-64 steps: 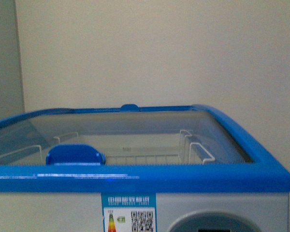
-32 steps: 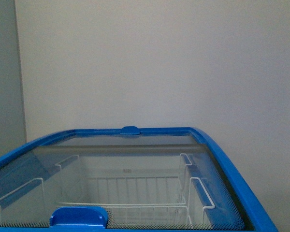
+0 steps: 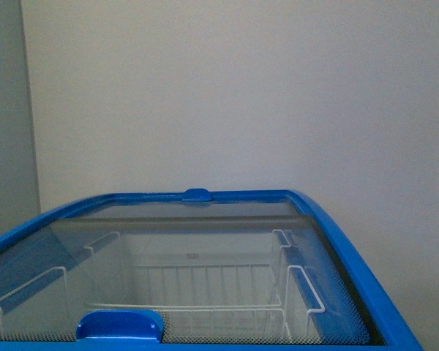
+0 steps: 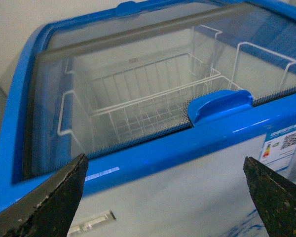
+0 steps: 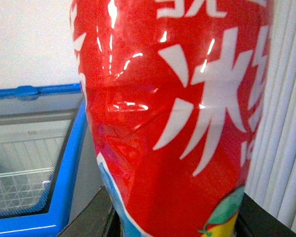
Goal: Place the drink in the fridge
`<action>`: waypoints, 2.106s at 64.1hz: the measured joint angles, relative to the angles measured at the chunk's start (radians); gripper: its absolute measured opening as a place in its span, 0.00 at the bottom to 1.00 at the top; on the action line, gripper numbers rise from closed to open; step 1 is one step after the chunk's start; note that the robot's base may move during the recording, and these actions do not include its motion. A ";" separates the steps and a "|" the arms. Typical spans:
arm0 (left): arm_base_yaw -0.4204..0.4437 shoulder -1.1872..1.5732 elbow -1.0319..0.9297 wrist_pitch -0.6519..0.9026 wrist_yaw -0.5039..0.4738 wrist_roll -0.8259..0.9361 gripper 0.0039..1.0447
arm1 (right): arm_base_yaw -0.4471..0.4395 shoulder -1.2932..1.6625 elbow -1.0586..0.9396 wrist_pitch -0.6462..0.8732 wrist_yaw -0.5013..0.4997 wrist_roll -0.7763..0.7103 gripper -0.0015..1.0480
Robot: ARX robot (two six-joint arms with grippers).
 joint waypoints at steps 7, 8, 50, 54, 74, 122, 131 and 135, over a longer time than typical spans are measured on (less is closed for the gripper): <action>-0.002 0.143 0.063 0.044 0.102 0.187 0.92 | 0.000 0.000 0.000 0.000 0.000 0.000 0.36; -0.003 0.169 0.077 0.047 0.122 0.240 0.92 | 0.000 0.000 0.000 0.000 0.000 0.000 0.36; -0.140 0.686 0.577 -0.243 0.262 0.798 0.92 | 0.000 0.000 0.000 0.000 0.000 0.000 0.36; -0.152 0.715 0.605 -0.261 0.248 0.806 0.92 | 0.000 0.000 0.000 0.000 0.000 0.000 0.36; -0.188 0.879 0.772 -0.217 0.219 0.756 0.92 | 0.000 0.000 0.000 0.000 0.000 0.000 0.36; -0.201 0.964 1.011 0.058 -0.213 0.140 0.92 | 0.000 0.000 0.000 0.000 0.000 0.000 0.36; -0.164 0.777 0.837 0.051 -0.295 -0.123 0.92 | 0.000 0.000 0.000 0.000 0.000 0.000 0.36; -0.145 0.675 0.737 0.049 -0.306 -0.206 0.92 | 0.000 0.000 0.000 0.000 0.000 0.000 0.36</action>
